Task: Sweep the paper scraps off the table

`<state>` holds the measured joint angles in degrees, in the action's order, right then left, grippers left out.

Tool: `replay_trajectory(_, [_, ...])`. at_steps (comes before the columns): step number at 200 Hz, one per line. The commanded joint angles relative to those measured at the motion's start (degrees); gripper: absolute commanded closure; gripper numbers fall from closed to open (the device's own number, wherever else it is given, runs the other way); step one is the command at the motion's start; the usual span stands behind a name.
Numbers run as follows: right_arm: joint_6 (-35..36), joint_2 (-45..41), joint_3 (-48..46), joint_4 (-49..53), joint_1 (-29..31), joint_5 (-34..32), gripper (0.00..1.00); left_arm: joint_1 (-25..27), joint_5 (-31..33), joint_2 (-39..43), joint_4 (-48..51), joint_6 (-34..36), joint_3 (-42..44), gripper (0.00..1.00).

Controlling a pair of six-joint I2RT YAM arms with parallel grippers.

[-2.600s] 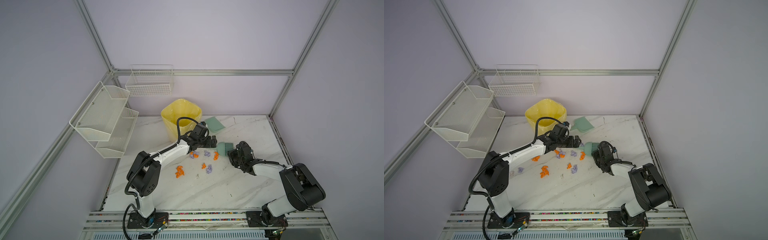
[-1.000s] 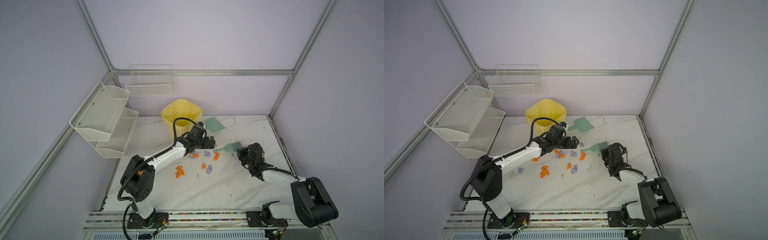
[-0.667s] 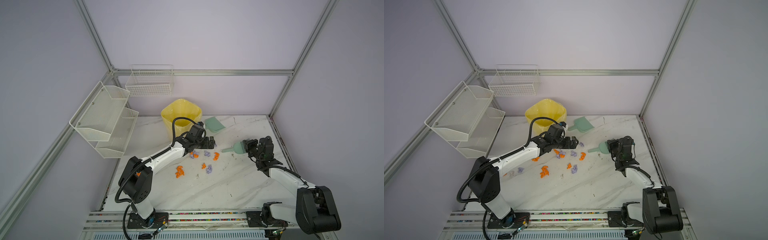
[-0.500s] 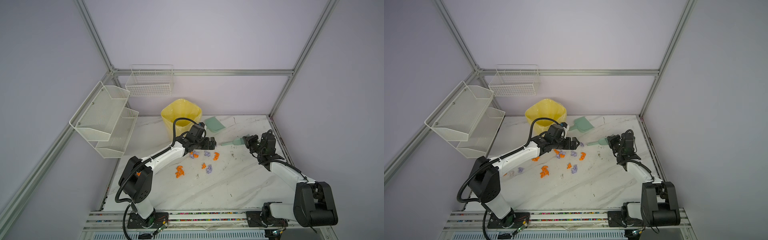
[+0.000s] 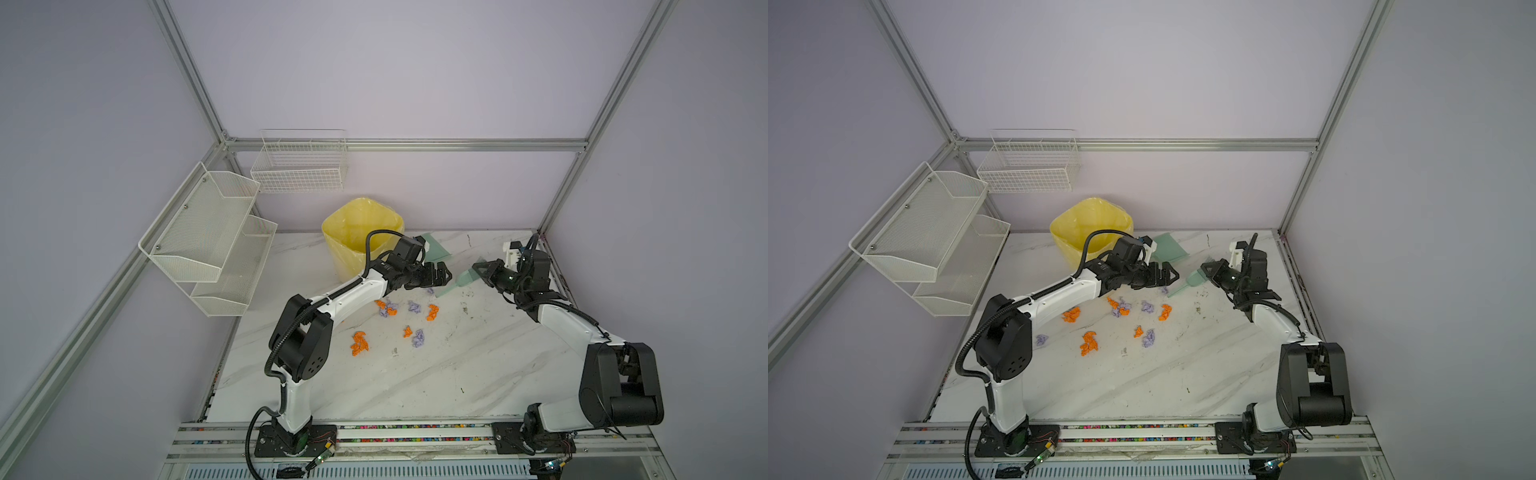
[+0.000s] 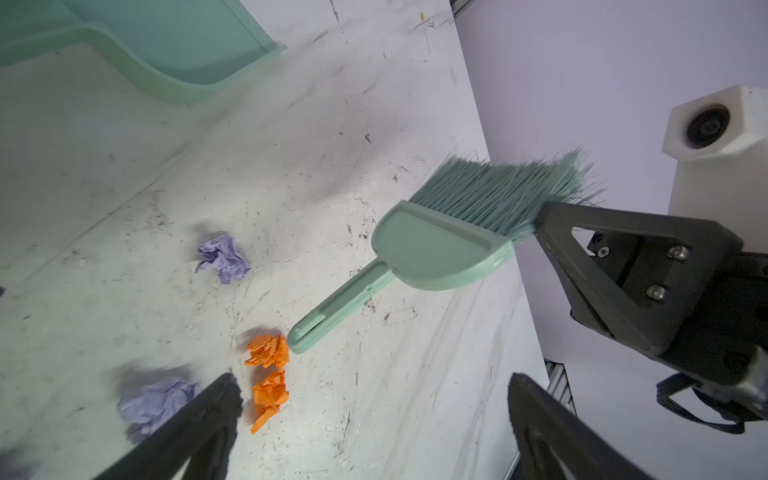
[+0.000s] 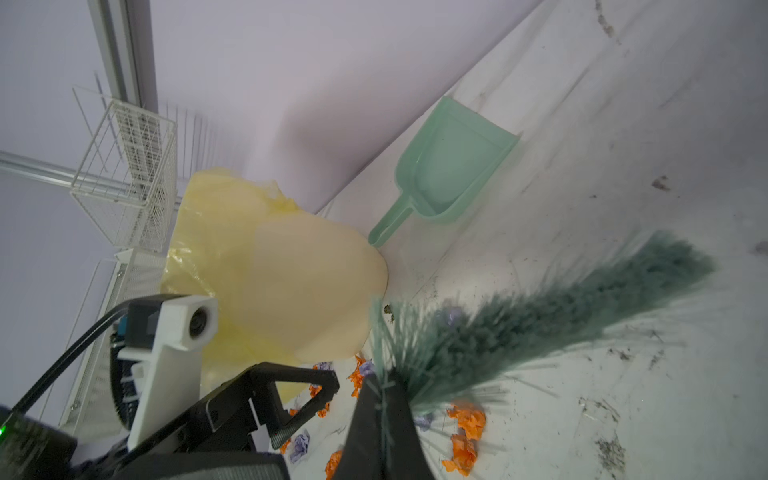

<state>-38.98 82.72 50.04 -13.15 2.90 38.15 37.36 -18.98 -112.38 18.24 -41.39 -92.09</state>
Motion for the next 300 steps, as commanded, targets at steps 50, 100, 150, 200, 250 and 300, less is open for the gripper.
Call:
replay_trajectory(50, [7.7,-3.8,-4.0,-14.2,-0.2,13.7,1.0,-4.6,-15.0,-7.6,-16.3,-14.0,-6.1,0.0])
replay_trajectory(100, [7.1,-7.9,-6.4,-20.3,-0.2,18.1,1.0,-4.8,-19.3,-10.3,-22.8,-19.7,-7.1,0.0])
replay_trajectory(150, [6.8,-8.7,-7.3,-20.6,-0.2,17.4,1.0,-5.3,-19.3,-9.6,-24.5,-21.7,-6.3,0.0])
replay_trajectory(200, [4.3,-10.6,-10.3,-28.6,-0.2,20.1,1.0,-7.8,-19.2,-7.5,-25.3,-23.3,-5.4,0.0])
replay_trajectory(250, [3.8,-10.2,-12.2,-35.0,-0.2,21.8,1.0,-8.0,-24.5,-9.2,-27.0,-26.6,-9.4,0.0])
replay_trajectory(300, [0.2,-9.3,-14.1,-45.4,-0.2,20.8,1.0,-7.8,-24.1,-7.4,-29.1,-29.4,-9.4,0.0])
